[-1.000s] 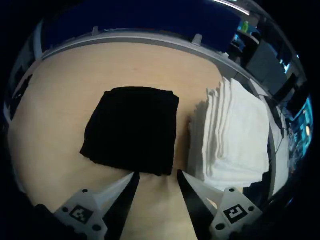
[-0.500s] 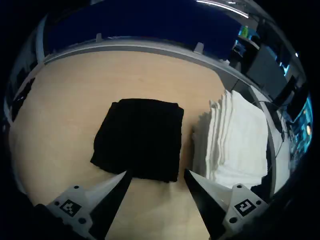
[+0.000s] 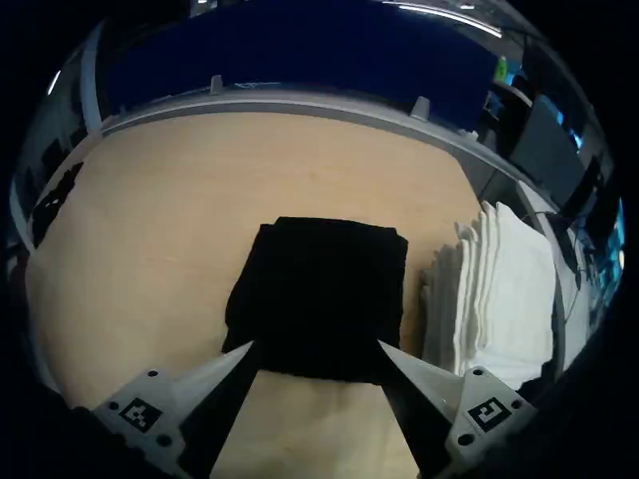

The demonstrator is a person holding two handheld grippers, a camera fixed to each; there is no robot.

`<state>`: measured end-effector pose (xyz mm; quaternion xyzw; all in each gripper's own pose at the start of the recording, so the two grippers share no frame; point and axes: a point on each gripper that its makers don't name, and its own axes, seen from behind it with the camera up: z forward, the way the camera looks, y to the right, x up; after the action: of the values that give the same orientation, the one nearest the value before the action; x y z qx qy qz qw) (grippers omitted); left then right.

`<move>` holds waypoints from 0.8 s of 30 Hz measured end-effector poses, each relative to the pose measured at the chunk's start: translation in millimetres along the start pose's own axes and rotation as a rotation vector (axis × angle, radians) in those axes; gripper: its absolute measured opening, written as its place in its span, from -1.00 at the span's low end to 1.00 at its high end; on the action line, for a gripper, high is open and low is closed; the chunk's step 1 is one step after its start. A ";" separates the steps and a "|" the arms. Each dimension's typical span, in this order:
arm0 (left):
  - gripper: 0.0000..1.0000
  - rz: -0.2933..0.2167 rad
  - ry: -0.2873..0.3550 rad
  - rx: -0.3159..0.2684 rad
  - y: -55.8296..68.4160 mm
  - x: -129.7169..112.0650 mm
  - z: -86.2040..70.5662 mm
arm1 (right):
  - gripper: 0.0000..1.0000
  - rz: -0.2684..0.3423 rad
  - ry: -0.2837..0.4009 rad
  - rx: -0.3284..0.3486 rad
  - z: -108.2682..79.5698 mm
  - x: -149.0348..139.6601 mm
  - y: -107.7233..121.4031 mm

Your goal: Fold towel

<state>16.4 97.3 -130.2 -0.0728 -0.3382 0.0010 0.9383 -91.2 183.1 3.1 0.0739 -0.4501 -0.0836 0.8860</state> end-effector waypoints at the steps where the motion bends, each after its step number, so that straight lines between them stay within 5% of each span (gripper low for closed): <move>1: 0.92 0.000 0.000 0.000 -0.2 -0.1 0.0 | 1.00 0.002 -0.003 0.001 0.9 -1.4 -0.6; 14: 0.92 0.000 -0.003 0.011 -6.3 -1.7 -1.7 | 1.00 0.035 -0.061 -0.004 19.6 -21.9 1.4; 24: 0.92 -0.008 0.002 0.011 -10.3 1.8 -0.2 | 1.00 0.037 0.008 -0.011 5.5 2.2 -1.2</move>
<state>17.4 87.2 -127.8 -0.0662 -0.3375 -0.0007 0.9390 -94.4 181.2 7.8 0.0608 -0.4473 -0.0695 0.8896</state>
